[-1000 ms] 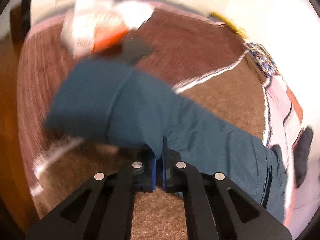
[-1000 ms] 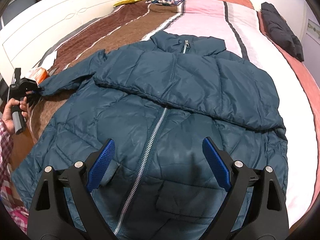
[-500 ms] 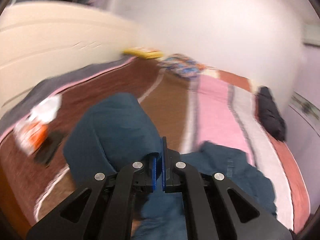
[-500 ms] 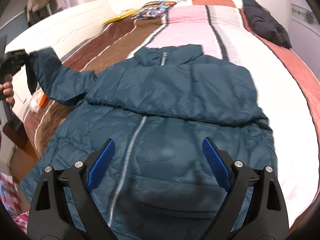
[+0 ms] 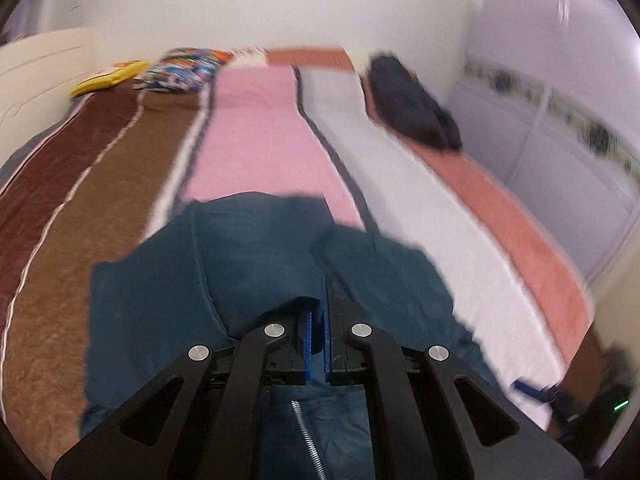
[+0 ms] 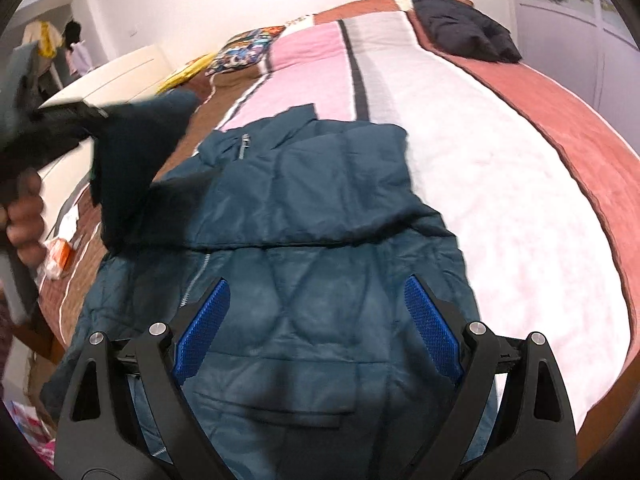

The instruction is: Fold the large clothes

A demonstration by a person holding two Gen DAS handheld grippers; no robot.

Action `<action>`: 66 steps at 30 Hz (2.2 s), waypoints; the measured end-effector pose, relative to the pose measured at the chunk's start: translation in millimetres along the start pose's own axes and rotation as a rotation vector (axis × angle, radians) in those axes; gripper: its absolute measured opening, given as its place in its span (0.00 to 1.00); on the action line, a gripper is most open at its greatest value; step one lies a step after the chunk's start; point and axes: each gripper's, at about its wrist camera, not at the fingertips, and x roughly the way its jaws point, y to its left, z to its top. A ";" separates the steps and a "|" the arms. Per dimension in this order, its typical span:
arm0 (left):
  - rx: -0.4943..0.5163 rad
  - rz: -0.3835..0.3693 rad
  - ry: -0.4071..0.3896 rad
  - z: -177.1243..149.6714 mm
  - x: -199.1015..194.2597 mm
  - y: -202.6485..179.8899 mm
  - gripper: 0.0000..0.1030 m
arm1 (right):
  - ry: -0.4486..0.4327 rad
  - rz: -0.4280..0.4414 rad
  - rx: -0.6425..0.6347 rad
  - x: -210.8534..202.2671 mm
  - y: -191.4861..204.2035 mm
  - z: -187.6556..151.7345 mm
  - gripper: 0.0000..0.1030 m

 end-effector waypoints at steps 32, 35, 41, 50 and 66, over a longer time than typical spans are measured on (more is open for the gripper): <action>-0.254 0.079 0.114 -140.2 -106.5 113.2 0.60 | -0.044 0.025 -0.812 75.9 222.4 10.5 0.68; -0.289 0.079 0.104 -147.4 -113.4 124.6 0.60 | -0.046 -0.010 -0.944 99.6 246.8 -1.0 0.68; -0.341 0.073 0.083 -155.1 -121.6 140.8 0.60 | 0.049 -0.049 -0.983 147.8 260.3 4.3 0.29; -0.355 0.063 0.087 -157.9 -119.0 144.5 0.60 | 0.007 0.109 -0.522 101.2 205.0 68.3 0.01; -0.264 0.056 0.116 -141.6 -104.1 109.5 0.60 | 0.104 0.015 0.055 74.2 37.1 76.7 0.09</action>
